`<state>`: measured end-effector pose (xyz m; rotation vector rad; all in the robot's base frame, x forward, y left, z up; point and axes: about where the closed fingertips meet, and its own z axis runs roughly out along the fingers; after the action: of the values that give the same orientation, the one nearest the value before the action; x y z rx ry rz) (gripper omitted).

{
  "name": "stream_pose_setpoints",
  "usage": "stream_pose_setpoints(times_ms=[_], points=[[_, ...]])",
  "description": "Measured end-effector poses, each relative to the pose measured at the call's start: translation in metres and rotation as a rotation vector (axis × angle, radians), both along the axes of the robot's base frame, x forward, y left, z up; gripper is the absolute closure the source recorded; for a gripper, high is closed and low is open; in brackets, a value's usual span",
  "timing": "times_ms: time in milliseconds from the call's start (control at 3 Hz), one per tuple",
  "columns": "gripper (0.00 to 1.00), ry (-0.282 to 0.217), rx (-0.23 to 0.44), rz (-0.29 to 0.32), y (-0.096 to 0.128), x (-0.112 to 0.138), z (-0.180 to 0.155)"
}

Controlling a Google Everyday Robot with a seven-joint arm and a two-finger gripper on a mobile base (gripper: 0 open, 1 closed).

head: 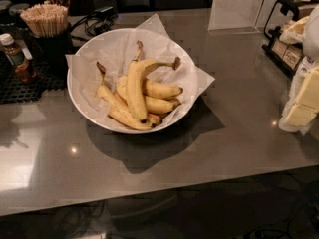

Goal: Pick banana from white bowl

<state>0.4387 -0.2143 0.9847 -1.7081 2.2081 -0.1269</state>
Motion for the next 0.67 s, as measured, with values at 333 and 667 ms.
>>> stream_pose_setpoints(times_ms=[333,667], points=[[0.0,0.0,0.0,0.0,0.0,0.0,0.0],[0.0,0.026,-0.008,0.166,0.045,-0.008,-0.011]])
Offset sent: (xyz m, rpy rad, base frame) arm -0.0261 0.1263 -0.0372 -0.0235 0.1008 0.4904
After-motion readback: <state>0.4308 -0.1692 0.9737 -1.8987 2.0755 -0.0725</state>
